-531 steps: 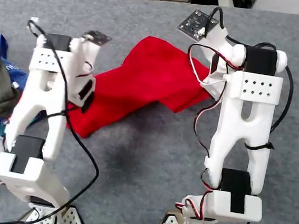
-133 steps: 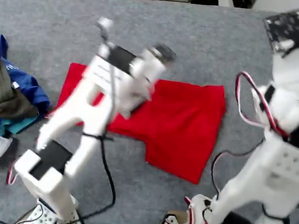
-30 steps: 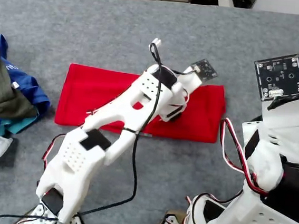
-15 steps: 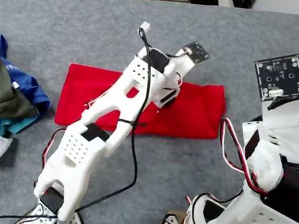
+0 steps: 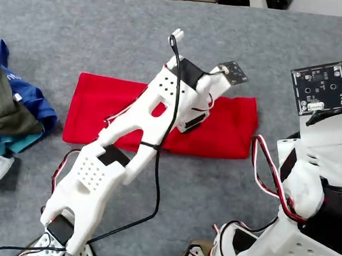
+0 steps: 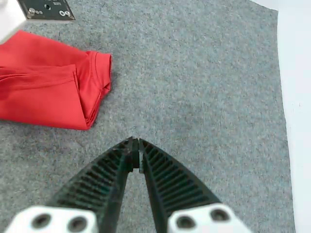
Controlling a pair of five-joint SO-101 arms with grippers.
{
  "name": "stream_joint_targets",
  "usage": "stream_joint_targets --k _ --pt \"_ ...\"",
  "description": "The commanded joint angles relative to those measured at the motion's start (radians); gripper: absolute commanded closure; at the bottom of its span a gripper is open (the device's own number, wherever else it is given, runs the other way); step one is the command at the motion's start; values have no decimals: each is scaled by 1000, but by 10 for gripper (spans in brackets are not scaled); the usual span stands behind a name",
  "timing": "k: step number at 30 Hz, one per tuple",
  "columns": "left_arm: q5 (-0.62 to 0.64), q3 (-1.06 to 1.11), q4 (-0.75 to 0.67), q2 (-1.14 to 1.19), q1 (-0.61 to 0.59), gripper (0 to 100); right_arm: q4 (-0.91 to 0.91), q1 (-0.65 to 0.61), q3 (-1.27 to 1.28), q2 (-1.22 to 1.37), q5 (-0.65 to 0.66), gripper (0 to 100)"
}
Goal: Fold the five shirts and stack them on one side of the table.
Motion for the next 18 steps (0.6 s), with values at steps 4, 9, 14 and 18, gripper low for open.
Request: stream_joint_targets --k 4,9,14,18 --pt "-8 64 -153 79 -63 918 17 13 -7 -12 -3 995" --pt "-6 31 -172 168 -60 918 17 13 -7 -12 -3 995" --pt "-6 -49 -147 200 -84 919 17 13 -7 -12 -3 995" --pt "-5 -167 -29 173 -80 919 17 13 -8 -12 -3 995"
